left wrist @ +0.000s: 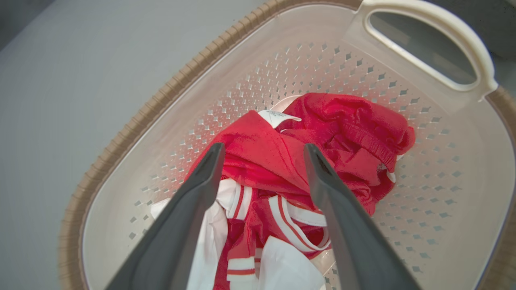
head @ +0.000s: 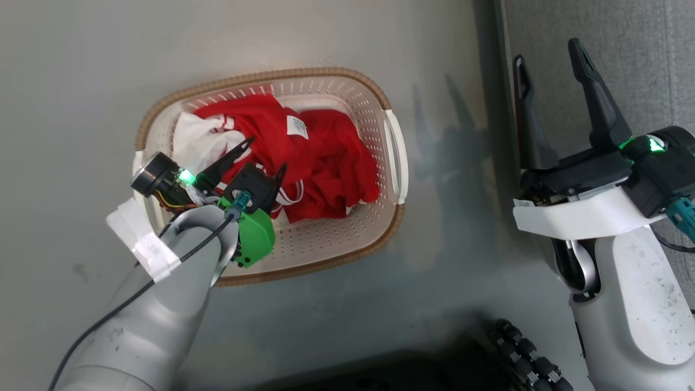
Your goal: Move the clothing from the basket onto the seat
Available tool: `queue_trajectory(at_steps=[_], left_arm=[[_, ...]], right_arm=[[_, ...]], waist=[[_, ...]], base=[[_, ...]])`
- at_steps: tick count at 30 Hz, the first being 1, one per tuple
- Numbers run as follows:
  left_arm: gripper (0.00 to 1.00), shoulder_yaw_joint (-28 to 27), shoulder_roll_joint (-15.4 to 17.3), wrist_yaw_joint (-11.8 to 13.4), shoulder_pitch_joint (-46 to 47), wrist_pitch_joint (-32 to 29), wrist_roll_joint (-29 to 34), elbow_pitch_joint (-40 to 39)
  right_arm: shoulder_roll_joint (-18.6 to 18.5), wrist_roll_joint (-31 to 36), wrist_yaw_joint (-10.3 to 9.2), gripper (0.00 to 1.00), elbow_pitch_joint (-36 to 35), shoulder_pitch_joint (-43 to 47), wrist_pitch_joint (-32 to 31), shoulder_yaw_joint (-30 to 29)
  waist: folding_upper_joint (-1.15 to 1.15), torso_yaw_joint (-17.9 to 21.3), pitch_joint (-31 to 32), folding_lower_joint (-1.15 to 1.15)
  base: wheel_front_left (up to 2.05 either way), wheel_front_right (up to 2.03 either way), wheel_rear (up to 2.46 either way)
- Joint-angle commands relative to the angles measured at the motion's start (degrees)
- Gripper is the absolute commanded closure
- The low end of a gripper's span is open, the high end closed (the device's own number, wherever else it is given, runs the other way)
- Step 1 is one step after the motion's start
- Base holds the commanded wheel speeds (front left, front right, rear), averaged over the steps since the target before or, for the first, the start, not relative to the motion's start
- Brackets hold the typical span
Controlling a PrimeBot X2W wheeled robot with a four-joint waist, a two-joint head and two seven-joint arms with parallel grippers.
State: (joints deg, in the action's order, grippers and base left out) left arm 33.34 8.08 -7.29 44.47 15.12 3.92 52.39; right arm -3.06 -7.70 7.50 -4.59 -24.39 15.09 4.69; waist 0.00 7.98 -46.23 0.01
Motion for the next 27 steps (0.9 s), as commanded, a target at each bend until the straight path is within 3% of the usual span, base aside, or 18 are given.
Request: queue_trajectory(at_steps=[1, 22, 23, 24, 25, 27], left_arm=[[0.0, 0.39, 0.43, -0.17, 2.23, 0.05, -0.39, 1.52], [0.0, 6.92, 0.26, -0.19, 14.37, -1.41, -5.36, 18.55], [0.22, 7.29, 0.32, -0.19, 14.84, -1.55, -5.27, 18.94], [0.93, 7.45, 0.46, -0.11, 15.4, -1.48, -5.15, 19.15], [1.0, 7.59, 0.38, -0.04, 15.54, -1.39, -5.17, 19.28], [1.0, 8.04, -0.01, -0.01, 15.59, -1.08, -5.12, 19.48]], right_arm=[[0.11, -0.33, -0.02, 0.0, -0.37, -1.12, 0.11, 0.23], [0.15, -3.57, -0.02, 0.0, -1.23, -3.25, 0.11, 2.79], [0.15, -3.64, -0.02, 0.0, -1.26, -3.34, 0.11, 2.85], [0.15, -3.75, -0.02, 0.0, -1.25, -3.42, 0.11, 2.87], [0.15, -3.81, -0.02, 0.0, -1.21, -3.51, 0.11, 2.89], [0.14, -3.85, -0.02, 0.0, -1.01, -3.59, 0.11, 2.85]], waist=[[0.0, 2.93, -5.9, -0.01], [0.0, 6.77, -14.27, -0.01], [0.0, 6.74, -14.43, -0.01], [0.0, 6.66, -14.57, -0.01], [0.0, 6.58, -14.64, -0.01], [0.0, 6.34, -14.64, -0.01]], base=[[0.0, 0.0, 0.0], [0.0, 0.0, 0.0], [0.0, 0.0, 0.0], [0.0, 0.0, 0.0], [0.0, 0.0, 0.0], [0.0, 0.0, 0.0]])
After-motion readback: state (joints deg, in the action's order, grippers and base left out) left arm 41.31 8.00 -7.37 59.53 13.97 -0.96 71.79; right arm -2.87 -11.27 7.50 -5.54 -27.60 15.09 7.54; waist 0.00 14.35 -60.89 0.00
